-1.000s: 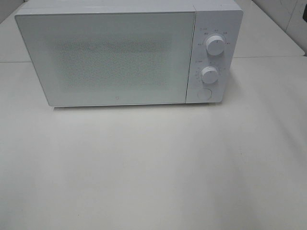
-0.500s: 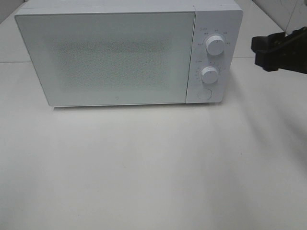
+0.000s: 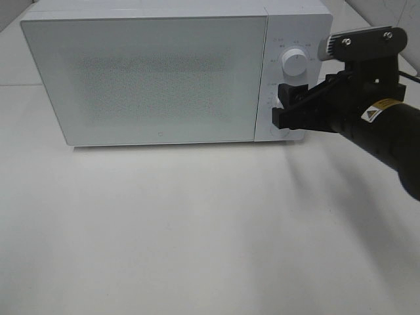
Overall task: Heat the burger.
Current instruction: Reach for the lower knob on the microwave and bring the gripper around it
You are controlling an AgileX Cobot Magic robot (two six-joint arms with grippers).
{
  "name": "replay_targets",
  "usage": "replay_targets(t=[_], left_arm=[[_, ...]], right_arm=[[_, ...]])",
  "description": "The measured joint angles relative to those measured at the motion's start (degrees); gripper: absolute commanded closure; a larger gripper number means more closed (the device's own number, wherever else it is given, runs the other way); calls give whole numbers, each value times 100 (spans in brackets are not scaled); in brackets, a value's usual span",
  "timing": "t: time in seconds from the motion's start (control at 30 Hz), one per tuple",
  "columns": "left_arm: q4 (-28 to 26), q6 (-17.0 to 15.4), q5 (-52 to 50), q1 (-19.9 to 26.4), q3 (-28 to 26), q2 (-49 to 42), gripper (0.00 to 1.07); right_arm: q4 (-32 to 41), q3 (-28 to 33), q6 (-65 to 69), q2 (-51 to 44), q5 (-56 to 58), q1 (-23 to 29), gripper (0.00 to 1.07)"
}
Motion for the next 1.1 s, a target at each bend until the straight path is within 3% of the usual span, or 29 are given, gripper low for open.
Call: replay_targets(t=[0.47,1.1], left_arm=[[0,0,0,0,0,0,107],[0,0,0,0,0,0,107]], right_arm=[[315,6,258,1283,-1461,120,41],[367,-791,29,2063,-1593,120,41]])
